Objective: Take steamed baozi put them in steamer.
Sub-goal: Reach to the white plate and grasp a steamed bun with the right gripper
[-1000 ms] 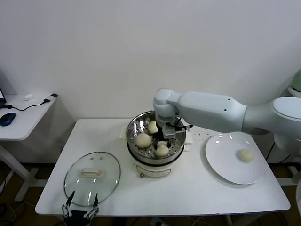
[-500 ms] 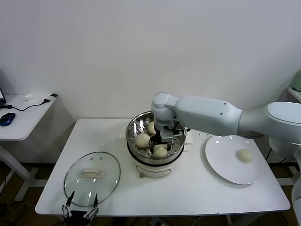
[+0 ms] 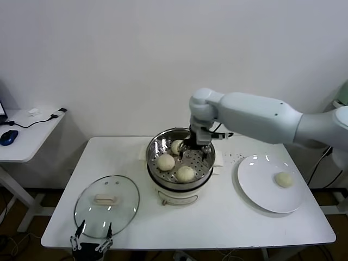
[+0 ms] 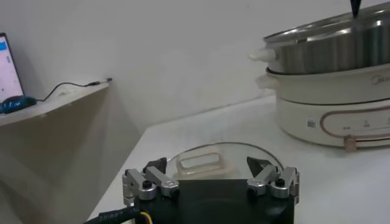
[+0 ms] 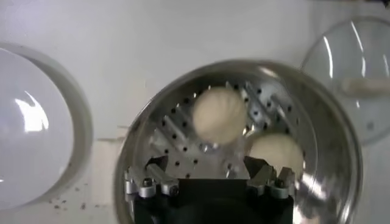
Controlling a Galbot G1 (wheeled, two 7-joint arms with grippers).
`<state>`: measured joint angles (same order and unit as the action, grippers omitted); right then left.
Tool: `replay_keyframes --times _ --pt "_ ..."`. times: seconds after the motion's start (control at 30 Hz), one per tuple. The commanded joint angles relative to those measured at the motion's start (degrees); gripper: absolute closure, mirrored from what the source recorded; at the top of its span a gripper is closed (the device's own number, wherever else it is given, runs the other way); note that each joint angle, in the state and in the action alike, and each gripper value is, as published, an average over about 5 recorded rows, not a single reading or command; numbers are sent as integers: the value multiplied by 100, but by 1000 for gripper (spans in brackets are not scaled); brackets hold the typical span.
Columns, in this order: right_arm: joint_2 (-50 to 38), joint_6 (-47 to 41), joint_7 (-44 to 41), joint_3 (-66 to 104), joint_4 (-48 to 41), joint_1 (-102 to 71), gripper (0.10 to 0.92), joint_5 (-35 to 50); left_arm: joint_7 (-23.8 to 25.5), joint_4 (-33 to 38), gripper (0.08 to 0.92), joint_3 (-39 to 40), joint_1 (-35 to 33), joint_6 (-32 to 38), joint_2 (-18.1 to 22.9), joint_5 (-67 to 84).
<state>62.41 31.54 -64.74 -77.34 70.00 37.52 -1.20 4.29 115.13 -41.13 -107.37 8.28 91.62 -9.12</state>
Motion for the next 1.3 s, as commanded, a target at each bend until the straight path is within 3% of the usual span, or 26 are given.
replay_keyframes --times 0.03,0.17,0.33,0.63,0.93,1.3 --pt "-979 -2575 585 -1118 -561 1054 203 2240 3 63 177 41 -9 7 -25 2" --pt "-1732 -3965 465 -1183 -466 1055 203 3055 9 101 177 53 -3 -1 -24 2" --pt "-2597 -4463 245 -760 -462 434 203 2858 15 125 177 62 -12 -8 -29 -1" --pt "-3301 -3962 -332 1811 -1261 -2286 203 1058 44 215 177 40 -27 -109 26 22" --pt "-2822 -3014 -588 3749 -2345 -3843 203 -645 41 199 177 28 -64 -146 69 -26" --pt "-2009 -2360 -501 4733 -3449 -4260 203 -1677 26 143 177 18 -105 -141 77 -57"
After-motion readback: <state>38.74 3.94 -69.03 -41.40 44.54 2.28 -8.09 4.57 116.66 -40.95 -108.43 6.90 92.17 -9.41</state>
